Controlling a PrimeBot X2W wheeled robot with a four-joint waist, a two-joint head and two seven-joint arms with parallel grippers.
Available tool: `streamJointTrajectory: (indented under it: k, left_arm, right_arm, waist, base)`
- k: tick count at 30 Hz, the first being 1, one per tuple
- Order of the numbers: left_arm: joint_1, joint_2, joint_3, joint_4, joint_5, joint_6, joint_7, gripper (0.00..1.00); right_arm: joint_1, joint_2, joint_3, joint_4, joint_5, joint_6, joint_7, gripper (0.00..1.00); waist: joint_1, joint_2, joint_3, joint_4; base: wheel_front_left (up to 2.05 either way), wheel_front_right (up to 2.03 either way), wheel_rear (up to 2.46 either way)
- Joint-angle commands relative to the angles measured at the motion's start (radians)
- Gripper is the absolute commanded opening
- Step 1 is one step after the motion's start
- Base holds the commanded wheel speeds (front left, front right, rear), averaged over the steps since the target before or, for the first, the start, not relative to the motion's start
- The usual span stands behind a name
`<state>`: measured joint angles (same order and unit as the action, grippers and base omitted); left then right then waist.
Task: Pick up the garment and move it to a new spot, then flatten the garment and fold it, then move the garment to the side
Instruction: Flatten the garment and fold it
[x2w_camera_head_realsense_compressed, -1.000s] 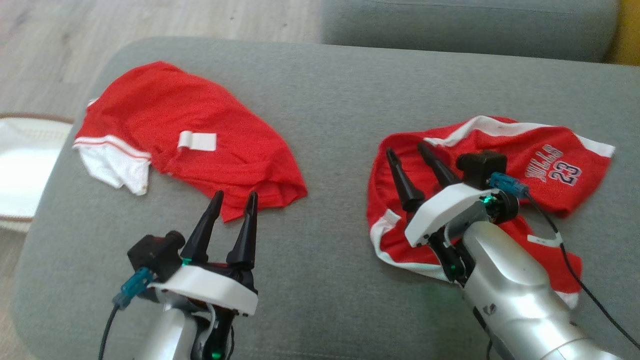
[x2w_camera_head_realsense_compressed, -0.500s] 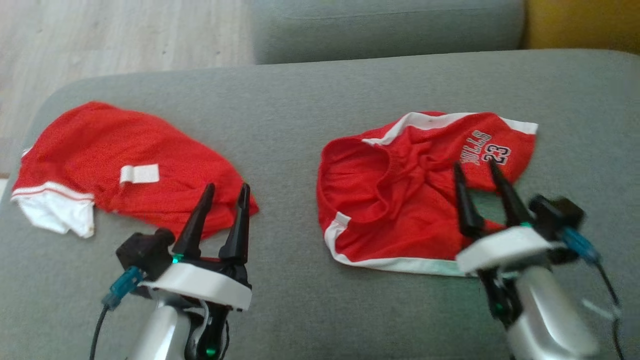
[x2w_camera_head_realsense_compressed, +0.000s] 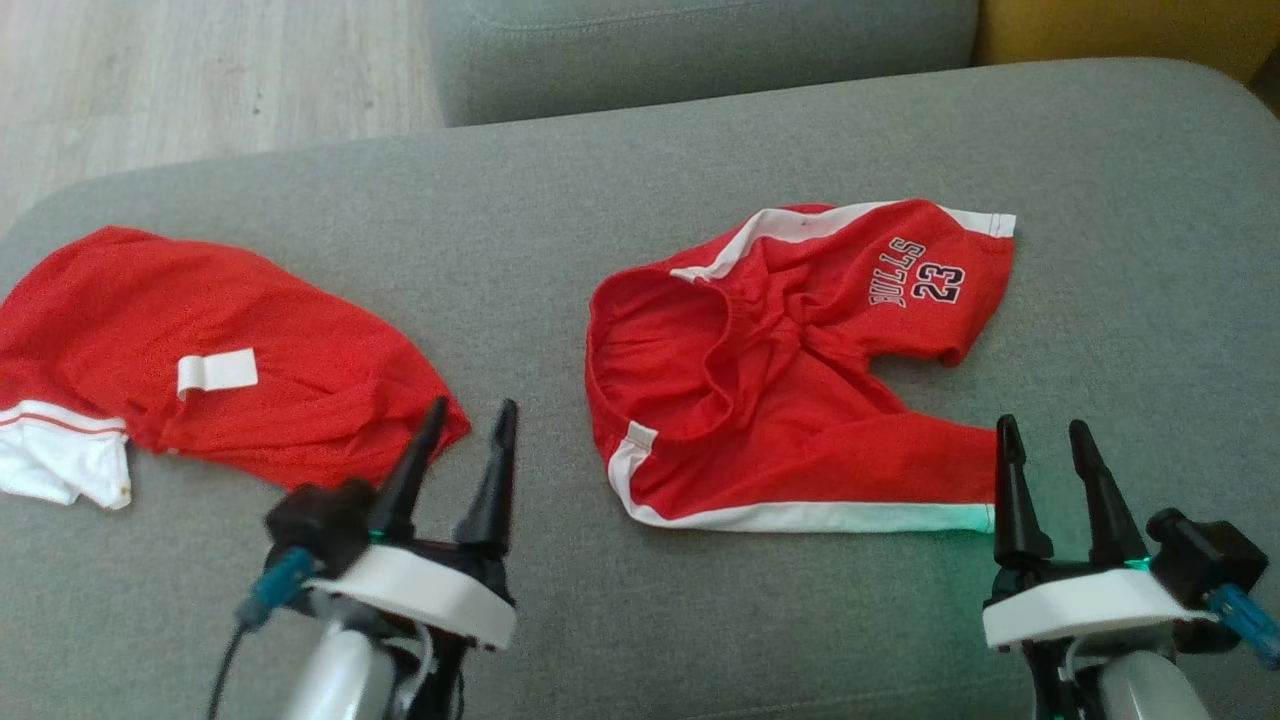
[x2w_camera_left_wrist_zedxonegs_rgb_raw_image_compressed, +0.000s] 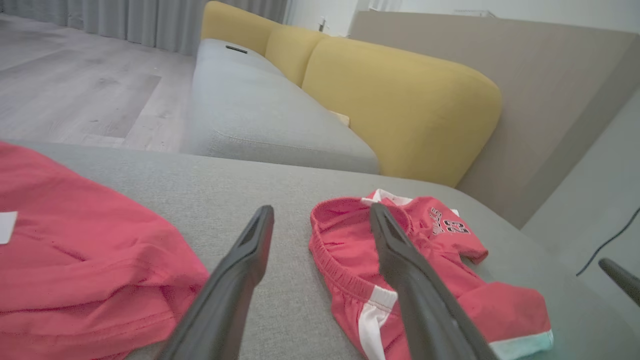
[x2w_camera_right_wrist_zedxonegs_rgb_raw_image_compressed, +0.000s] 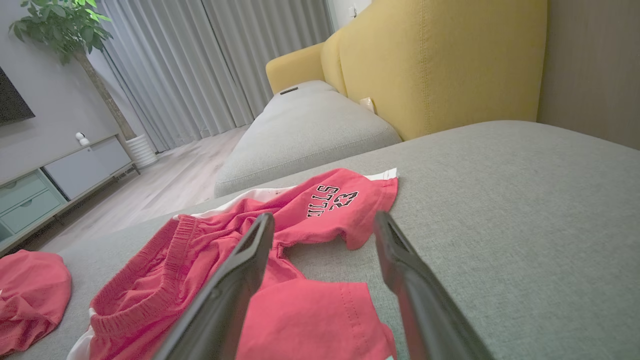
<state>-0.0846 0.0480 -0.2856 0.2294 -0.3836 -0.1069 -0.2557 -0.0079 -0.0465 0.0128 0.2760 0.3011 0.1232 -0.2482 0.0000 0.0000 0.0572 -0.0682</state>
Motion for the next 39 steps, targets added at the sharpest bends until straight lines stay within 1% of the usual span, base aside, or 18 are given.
streamJointTrajectory:
  k: [1, 4, 8, 11, 16, 19, 23, 24, 27, 30, 35, 36, 37, 38, 39]
  left_arm:
    - [-0.045, 0.002, 0.016, -0.027, 0.024, -0.006, -0.006, 1.0]
    - [-0.089, 0.007, -0.066, 0.024, 0.085, -0.018, -0.006, 1.0]
    - [-0.188, 0.062, -0.232, 0.134, 0.144, -0.023, 0.001, 1.0]
    - [-0.285, 0.1, -0.347, 0.197, 0.131, -0.023, 0.028, 1.0]
    - [-0.432, 0.163, -0.476, 0.279, 0.141, -0.024, 0.072, 1.0]
    - [-0.506, 0.201, -0.569, 0.309, 0.145, -0.024, 0.096, 1.0]
    - [-0.585, 0.246, -0.703, 0.33, 0.11, -0.024, 0.123, 1.0]
    - [-0.621, 0.268, -0.76, 0.333, 0.083, -0.024, 0.129, 1.0]
    - [-0.667, 0.289, -0.826, 0.338, 0.044, -0.024, 0.134, 1.0]
    - [-0.701, 0.298, -0.876, 0.35, 0.012, -0.024, 0.139, 1.0]
    - [-0.726, 0.298, -0.918, 0.367, -0.028, -0.024, 0.136, 1.0]
    - [-0.729, 0.296, -0.928, 0.371, -0.038, -0.024, 0.135, 0.83]
    - [-0.732, 0.295, -0.937, 0.375, -0.049, -0.024, 0.135, 0.29]
    - [-0.734, 0.293, -0.945, 0.379, -0.058, -0.024, 0.134, 0.0]
    - [-0.736, 0.292, -0.952, 0.382, -0.068, -0.024, 0.134, 0.0]
  right_arm:
    - [-0.029, -0.004, 0.023, -0.038, 0.005, 0.008, -0.013, 1.0]
    - [-0.038, -0.004, 0.028, -0.036, 0.008, 0.008, -0.013, 1.0]
    - [-0.05, -0.004, 0.023, -0.026, 0.012, 0.008, -0.013, 1.0]
    - [-0.06, -0.004, 0.024, -0.021, 0.015, 0.008, -0.013, 1.0]
    - [-0.076, -0.004, 0.025, -0.018, 0.028, 0.008, -0.013, 1.0]
    - [-0.082, -0.004, 0.025, -0.015, 0.033, 0.008, -0.014, 1.0]
    - [-0.089, -0.004, 0.023, -0.012, 0.042, 0.008, -0.014, 1.0]
    - [-0.091, -0.004, 0.021, -0.01, 0.044, 0.008, -0.014, 1.0]
    - [-0.094, -0.004, 0.02, -0.008, 0.046, 0.008, -0.014, 1.0]
    - [-0.097, -0.004, 0.02, -0.006, 0.047, 0.008, -0.014, 1.0]
    - [-0.099, -0.004, 0.023, -0.002, 0.046, 0.008, -0.014, 1.0]
    - [-0.1, -0.004, 0.024, -0.001, 0.046, 0.008, -0.014, 1.0]
    - [-0.1, -0.004, 0.024, 0.0, 0.045, 0.008, -0.014, 1.0]
    - [-0.1, -0.004, 0.023, 0.001, 0.043, 0.008, -0.014, 1.0]
    - [-0.1, -0.004, 0.022, 0.002, 0.042, 0.008, -0.014, 1.0]
  waist:
    - [0.0, 0.0, 0.005, -0.004]
    - [0.0, 0.0, 0.024, -0.013]
    - [0.0, 0.0, 0.047, -0.026]
    - [0.0, 0.0, 0.068, -0.038]
    - [0.0, 0.0, 0.101, -0.057]
    - [0.0, 0.0, 0.117, -0.064]
    - [0.0, 0.0, 0.13, -0.067]
    - [0.0, 0.0, 0.133, -0.067]
    - [0.0, 0.0, 0.137, -0.067]
    - [0.0, 0.0, 0.138, -0.067]
    - [0.0, 0.0, 0.137, -0.068]
    - [0.0, 0.0, 0.137, -0.068]
    - [0.0, 0.0, 0.137, -0.069]
    - [0.0, 0.0, 0.137, -0.068]
    - [0.0, 0.0, 0.136, -0.068]
  base:
    - [0.0, 0.0, 0.0]
    - [0.0, 0.0, 0.0]
    - [0.0, 0.0, 0.0]
    - [0.0, 0.0, 0.0]
    - [0.0, 0.0, 0.0]
    - [0.0, 0.0, 0.0]
    - [0.0, 0.0, 0.0]
    - [0.0, 0.0, 0.0]
    - [0.0, 0.0, 0.0]
    - [0.0, 0.0, 0.0]
    - [0.0, 0.0, 0.0]
    - [0.0, 0.0, 0.0]
    - [0.0, 0.0, 0.0]
    - [0.0, 0.0, 0.0]
    - [0.0, 0.0, 0.0]
